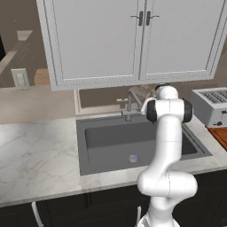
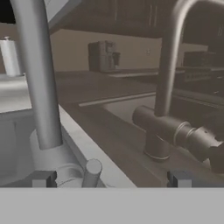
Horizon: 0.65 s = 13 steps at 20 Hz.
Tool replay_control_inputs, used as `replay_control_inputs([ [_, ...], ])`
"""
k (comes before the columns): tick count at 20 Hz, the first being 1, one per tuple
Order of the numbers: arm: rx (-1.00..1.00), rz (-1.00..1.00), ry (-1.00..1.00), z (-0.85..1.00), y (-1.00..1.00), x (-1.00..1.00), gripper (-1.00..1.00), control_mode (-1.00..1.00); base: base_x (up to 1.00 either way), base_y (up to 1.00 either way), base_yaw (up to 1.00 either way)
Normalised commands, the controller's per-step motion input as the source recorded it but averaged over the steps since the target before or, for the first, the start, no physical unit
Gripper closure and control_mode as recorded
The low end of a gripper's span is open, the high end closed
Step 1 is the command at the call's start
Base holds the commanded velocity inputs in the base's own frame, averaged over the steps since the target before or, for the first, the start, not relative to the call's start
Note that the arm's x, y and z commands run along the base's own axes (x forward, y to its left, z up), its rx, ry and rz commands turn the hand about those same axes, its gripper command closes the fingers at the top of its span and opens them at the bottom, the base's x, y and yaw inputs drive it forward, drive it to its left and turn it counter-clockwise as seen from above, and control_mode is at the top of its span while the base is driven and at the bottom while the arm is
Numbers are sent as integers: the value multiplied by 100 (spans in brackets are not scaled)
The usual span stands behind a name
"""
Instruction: Pick the peach from the sink and place it on the cutting board to airdry. Then turn off the sink faucet.
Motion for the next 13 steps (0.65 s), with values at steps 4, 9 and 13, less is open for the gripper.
replay_control_inputs([
  [4,-8,14,0,9,100,7,-100,-100,0,0,0],
  [9,-10,11,-1,10,100,9,-100,-100,0,0,0],
  [13,-11,10,-1,5,100,3,-100,-100,0,0,0],
])
